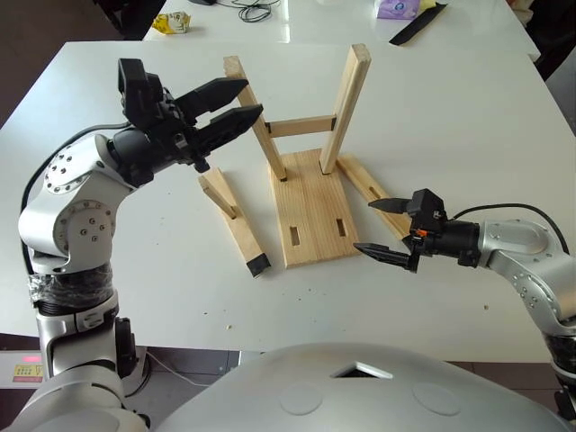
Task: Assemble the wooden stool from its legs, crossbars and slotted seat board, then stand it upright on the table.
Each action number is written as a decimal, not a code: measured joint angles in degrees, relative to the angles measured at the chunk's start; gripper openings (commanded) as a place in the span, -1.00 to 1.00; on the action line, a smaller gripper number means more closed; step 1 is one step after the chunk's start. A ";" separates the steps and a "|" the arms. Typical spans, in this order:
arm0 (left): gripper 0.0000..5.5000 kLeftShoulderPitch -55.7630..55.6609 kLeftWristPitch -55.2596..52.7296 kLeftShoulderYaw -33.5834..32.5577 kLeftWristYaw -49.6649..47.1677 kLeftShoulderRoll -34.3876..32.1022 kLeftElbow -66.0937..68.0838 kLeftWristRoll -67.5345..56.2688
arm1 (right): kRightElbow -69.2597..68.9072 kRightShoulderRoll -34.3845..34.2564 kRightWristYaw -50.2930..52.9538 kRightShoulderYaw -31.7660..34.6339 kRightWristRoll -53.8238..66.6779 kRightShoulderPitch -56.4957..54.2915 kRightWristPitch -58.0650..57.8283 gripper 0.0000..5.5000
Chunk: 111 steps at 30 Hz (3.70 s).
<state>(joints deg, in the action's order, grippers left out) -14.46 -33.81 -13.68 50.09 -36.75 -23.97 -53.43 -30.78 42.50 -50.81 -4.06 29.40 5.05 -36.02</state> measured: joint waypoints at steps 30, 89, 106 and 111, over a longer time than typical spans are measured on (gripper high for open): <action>-0.14 27.89 1.65 22.75 3.70 -18.61 -11.09 26.56 | -1.97 -1.39 2.12 1.57 -0.02 3.21 0.08 0.73; -0.14 22.32 17.77 27.49 15.69 -22.60 -2.80 41.41 | -1.08 -1.67 2.25 0.62 -0.50 2.95 0.79 0.73; -0.14 20.14 11.85 19.63 16.86 -22.54 -1.82 34.92 | -0.68 -1.61 2.24 0.63 -0.73 3.03 1.43 0.73; -0.14 20.83 -0.53 13.69 10.83 -20.12 -8.37 26.65 | -1.01 -1.58 2.64 0.71 -0.82 3.93 1.76 0.73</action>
<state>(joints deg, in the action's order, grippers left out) 6.36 -34.34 0.02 60.92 -56.87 -32.33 -26.77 -31.79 40.91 -48.17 -3.35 28.58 8.98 -34.27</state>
